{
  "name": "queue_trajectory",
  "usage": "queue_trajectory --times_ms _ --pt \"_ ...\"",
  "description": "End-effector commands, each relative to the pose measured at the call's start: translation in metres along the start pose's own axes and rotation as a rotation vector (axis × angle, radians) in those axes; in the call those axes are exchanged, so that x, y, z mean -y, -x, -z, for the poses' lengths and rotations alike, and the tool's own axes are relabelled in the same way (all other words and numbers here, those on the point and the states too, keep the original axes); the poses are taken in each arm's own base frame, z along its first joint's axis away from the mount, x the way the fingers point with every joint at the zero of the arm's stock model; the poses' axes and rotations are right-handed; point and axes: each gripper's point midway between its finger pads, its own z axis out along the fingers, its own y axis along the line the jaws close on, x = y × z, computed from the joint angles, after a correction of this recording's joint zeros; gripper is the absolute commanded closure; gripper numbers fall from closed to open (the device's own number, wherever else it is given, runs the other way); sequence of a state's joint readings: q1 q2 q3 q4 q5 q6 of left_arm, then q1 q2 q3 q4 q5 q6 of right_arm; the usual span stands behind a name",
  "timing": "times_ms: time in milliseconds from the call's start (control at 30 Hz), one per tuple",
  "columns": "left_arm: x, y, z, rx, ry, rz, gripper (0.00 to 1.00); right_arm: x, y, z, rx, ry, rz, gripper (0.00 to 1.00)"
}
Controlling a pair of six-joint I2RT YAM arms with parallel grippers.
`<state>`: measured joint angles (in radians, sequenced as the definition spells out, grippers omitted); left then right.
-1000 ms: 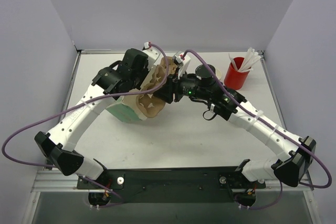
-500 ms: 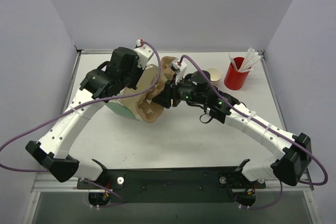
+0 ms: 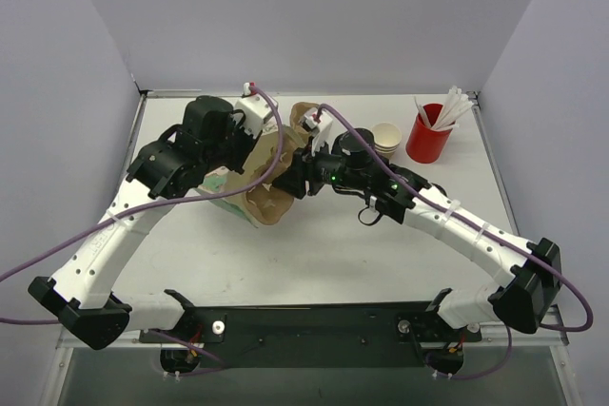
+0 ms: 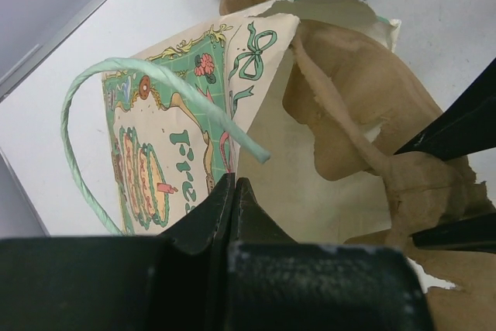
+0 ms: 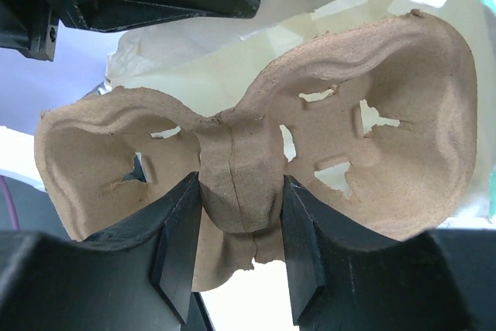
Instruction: Pack the takeout coffee
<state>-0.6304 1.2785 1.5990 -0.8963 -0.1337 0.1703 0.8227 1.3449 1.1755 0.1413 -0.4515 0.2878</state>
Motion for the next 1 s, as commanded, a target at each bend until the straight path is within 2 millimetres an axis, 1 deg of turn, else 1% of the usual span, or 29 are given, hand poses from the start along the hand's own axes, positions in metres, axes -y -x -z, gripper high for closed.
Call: queue_trajectory --times_ms 0,33,67,100,133,267,333,433,533,733,833,867,900,967 --pt "0.009 0.024 0.008 0.113 -0.052 -0.006 1.0 -0.008 0.02 -0.005 0.049 -0.029 0.092 0.68" --pt "0.008 0.024 0.008 0.113 -0.048 -0.001 1.0 -0.006 0.016 -0.007 0.04 -0.045 0.102 0.68" --pt "0.007 0.025 0.008 0.114 -0.042 0.003 1.0 -0.006 0.018 -0.008 0.046 -0.053 0.122 0.68" --pt "0.008 0.025 0.008 0.109 -0.044 0.008 1.0 -0.005 0.013 -0.01 0.046 -0.074 0.125 0.69" --pt "0.009 0.026 0.005 0.103 -0.052 0.01 1.0 -0.004 0.014 -0.009 0.053 -0.08 0.131 0.69" --pt "0.015 0.028 0.007 0.105 -0.087 0.017 1.0 0.003 0.015 -0.009 0.068 -0.128 0.159 0.68" --pt "0.019 0.026 0.007 0.097 -0.11 0.013 1.0 0.008 0.017 -0.008 0.074 -0.152 0.189 0.69" --pt "0.023 0.022 0.005 0.084 -0.13 0.013 1.0 0.008 0.021 -0.009 0.072 -0.162 0.221 0.68" --pt "0.021 0.023 0.005 0.088 -0.115 0.014 1.0 0.012 0.016 -0.01 0.054 -0.185 0.23 0.69" --pt "0.02 0.035 0.009 0.109 -0.114 0.069 1.0 0.032 0.001 -0.014 0.044 -0.273 0.209 0.7" --pt "0.025 0.036 0.007 0.115 -0.13 0.126 1.0 0.039 -0.001 -0.016 0.082 -0.318 0.186 0.7" --pt "0.031 0.036 0.005 0.118 -0.156 0.141 1.0 0.041 0.001 -0.018 0.102 -0.325 0.171 0.7" --pt "0.035 0.037 0.006 0.126 -0.174 0.162 1.0 0.046 -0.001 -0.02 0.106 -0.352 0.165 0.7" --pt "0.044 0.038 0.004 0.132 -0.199 0.182 1.0 0.047 0.003 -0.023 0.136 -0.359 0.159 0.71"
